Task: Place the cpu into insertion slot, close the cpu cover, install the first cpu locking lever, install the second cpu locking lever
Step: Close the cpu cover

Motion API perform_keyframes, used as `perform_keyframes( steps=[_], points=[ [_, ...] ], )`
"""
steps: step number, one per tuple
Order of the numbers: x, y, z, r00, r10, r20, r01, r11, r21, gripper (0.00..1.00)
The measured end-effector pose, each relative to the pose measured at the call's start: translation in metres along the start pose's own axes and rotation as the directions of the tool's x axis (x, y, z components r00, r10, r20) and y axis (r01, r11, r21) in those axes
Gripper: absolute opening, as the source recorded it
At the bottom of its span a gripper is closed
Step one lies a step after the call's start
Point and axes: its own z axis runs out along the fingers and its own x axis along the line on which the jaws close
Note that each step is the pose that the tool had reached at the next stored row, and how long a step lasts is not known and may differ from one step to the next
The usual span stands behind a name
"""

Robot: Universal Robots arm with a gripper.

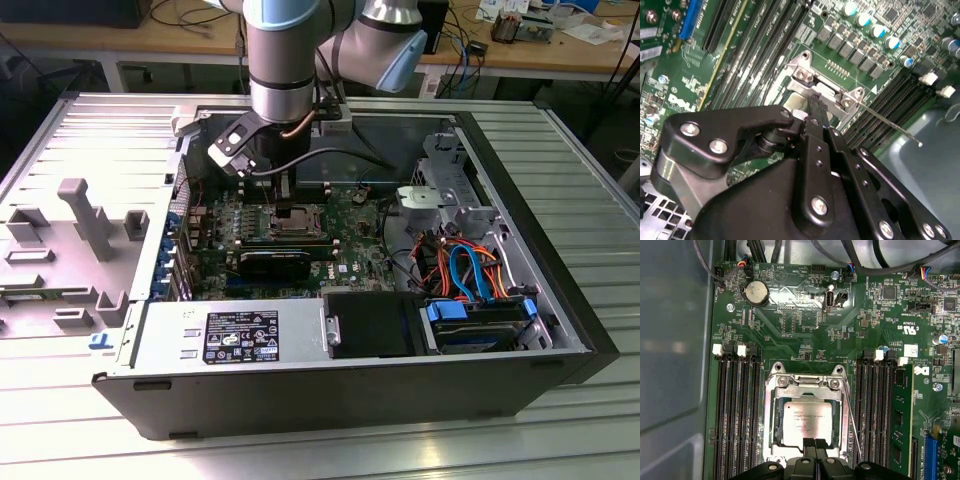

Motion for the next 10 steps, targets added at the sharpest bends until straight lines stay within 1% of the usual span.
perform_keyframes(
  steps=[10],
  points=[
    [0.0, 0.0, 0.0013, 1.0, 0.0, -0.0001, 0.0, 1.0, 0.0, 0.11]
  ],
)
